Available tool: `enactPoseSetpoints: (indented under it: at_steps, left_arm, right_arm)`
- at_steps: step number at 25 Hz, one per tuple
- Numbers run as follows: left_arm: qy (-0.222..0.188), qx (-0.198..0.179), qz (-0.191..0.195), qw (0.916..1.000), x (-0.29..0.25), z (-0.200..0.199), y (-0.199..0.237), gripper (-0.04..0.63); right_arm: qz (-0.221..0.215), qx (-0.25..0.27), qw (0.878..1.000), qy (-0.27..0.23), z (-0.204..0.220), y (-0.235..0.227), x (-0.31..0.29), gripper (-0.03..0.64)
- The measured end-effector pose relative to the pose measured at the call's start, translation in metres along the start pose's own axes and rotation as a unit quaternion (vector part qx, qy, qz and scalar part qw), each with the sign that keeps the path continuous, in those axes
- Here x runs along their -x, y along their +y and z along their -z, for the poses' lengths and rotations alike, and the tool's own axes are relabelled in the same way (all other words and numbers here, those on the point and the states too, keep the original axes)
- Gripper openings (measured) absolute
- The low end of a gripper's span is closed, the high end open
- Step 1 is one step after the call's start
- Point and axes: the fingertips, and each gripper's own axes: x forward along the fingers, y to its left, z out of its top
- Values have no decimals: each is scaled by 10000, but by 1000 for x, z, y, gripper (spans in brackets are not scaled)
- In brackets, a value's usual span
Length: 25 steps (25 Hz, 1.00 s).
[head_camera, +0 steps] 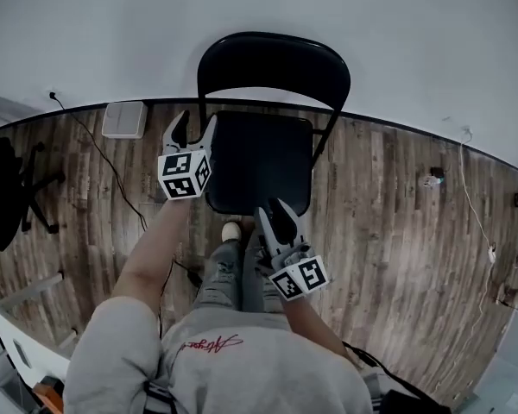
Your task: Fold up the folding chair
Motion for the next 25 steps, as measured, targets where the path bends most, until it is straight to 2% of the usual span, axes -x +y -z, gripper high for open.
enactPoseSetpoints:
  at_steps: [3, 6, 9, 11, 13, 15, 18, 20, 21, 23, 25]
  left_arm:
    - [297, -124, -252, 9992, -55, 32, 25, 262]
    - [654, -184, -504, 9964, -94, 65, 47, 262]
    - [867, 66, -843, 9926, -112, 93, 75, 262]
    - [906, 112, -764, 9929, -123, 102, 84, 262]
    - [858, 6, -475, 9952, -139, 99, 83, 262]
    - [855, -308, -196, 9957, -151, 96, 77, 261]
    - [875, -1004, 0, 9911, -153, 97, 73, 261]
    - [730, -1163, -45, 9905, -153, 95, 72, 261]
    - [645, -1113, -81, 9917, -154, 94, 71, 261]
    - [489, -871, -196, 9948, -157, 92, 71, 261]
    - [372, -608, -331, 9969, -158, 90, 73, 261]
  right_arm:
    - [-147, -209, 9996, 156, 38, -15, 5, 139]
    - [331, -611, 9964, 475, 87, -45, 15, 153]
    - [855, -1397, 9834, 780, 144, -69, 34, 161]
    - [1085, -2247, 9649, 817, 178, -82, 51, 160]
    - [1339, -3152, 9367, 733, 211, -100, 66, 161]
    - [1698, -3808, 9069, 598, 241, -119, 80, 179]
    - [2202, -4287, 8749, 481, 281, -147, 99, 204]
    - [2822, -4396, 8512, 501, 302, -175, 117, 221]
    - [2966, -4383, 8472, 461, 306, -187, 118, 229]
    - [2777, -4252, 8611, 248, 305, -203, 100, 242]
    - [2640, -4286, 8641, 49, 310, -208, 89, 252]
